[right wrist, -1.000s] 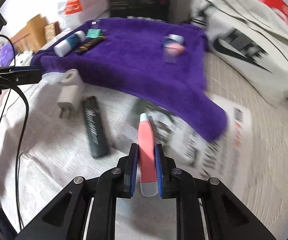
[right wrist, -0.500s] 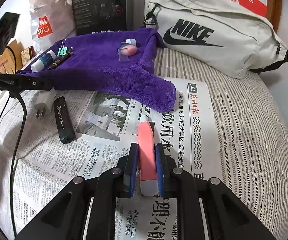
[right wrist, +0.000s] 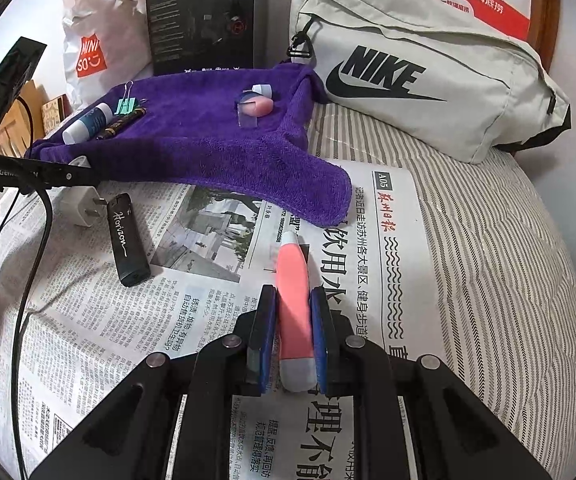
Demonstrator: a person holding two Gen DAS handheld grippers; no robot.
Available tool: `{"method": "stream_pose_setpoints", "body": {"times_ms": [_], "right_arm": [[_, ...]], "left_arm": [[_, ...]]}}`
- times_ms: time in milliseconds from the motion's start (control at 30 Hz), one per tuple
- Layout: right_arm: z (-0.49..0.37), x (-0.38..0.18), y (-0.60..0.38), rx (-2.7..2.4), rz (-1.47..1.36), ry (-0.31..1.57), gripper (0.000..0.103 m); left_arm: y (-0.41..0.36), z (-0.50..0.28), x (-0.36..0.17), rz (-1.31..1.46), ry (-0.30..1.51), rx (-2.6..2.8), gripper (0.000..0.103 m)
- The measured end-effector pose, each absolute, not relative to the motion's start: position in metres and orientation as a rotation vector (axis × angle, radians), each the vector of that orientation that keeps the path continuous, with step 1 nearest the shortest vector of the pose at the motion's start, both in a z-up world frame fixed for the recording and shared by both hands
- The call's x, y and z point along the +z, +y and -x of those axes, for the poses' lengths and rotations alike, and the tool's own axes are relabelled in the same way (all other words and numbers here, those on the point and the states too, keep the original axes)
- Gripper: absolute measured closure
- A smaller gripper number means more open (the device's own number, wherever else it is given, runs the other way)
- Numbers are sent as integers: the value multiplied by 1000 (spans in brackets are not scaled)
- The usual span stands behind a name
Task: Organize rigid objects
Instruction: 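Grasp the pink-and-white tube with the right tool while the left tool grasps the tape roll, then set the tube down with the right tool while the left tool sets the tape down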
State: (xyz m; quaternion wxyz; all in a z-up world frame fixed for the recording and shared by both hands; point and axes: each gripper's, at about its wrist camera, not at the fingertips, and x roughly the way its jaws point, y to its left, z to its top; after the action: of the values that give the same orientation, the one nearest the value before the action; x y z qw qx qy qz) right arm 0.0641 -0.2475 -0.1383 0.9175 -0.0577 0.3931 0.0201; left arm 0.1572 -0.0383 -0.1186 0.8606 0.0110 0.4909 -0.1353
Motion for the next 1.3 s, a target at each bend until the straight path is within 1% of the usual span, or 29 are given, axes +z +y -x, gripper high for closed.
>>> {"method": "stream_pose_setpoints", "body": {"times_ms": [67, 333, 467, 700, 1000, 1300], "right_arm": [[-64, -138, -247, 41, 117, 808, 86], [-64, -138, -248, 41, 116, 806, 86], [-65, -138, -249, 47, 104, 809, 86], [-72, -133, -253, 84, 65, 859, 86], [-74, -109, -223, 174, 80, 824, 86], [-86, -104, -205, 237, 80, 831, 86]], "left_arm": [[-40, -157, -119, -46, 1026, -280, 75], [-37, -156, -119, -54, 1026, -294, 74], [-38, -156, -120, -56, 1016, -308, 75], [-21, -145, -112, -34, 1011, -313, 75], [1, -135, -98, -21, 987, -302, 75], [18, -135, -82, 15, 951, -289, 75]]}}
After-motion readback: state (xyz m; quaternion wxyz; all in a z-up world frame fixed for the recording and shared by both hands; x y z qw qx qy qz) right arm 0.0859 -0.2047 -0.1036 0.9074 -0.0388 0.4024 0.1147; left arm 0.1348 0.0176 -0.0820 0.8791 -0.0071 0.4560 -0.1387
